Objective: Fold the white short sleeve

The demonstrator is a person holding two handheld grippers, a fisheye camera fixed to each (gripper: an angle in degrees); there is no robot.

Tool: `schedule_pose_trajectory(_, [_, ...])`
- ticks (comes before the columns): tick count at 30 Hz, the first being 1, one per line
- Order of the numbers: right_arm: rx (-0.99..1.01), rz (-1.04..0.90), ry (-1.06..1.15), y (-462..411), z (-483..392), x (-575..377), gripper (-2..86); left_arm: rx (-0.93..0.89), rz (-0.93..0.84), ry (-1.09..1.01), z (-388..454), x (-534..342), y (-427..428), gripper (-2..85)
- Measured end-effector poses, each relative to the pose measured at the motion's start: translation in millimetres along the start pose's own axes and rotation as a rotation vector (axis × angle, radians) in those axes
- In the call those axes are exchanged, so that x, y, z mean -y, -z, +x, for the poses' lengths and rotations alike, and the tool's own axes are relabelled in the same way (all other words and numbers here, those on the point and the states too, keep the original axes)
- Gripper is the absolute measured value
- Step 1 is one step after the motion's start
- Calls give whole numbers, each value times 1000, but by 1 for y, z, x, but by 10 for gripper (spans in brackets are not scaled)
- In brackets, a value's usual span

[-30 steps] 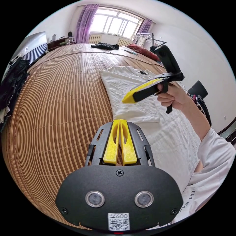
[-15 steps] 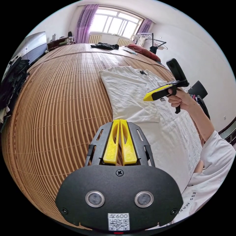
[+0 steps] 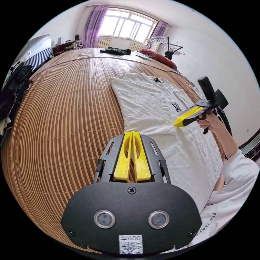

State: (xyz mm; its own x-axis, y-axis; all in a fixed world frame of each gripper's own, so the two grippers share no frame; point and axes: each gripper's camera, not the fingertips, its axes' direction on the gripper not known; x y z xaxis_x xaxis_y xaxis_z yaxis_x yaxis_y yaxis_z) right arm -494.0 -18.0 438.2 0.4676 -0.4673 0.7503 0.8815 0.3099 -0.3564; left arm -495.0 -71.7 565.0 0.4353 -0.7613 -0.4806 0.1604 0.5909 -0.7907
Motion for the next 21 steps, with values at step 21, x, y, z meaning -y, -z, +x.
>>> schedule_pose_trajectory(21, [-251,719,-551,66,-100,-656,-9,490,54,-280,283,-93,78,6])
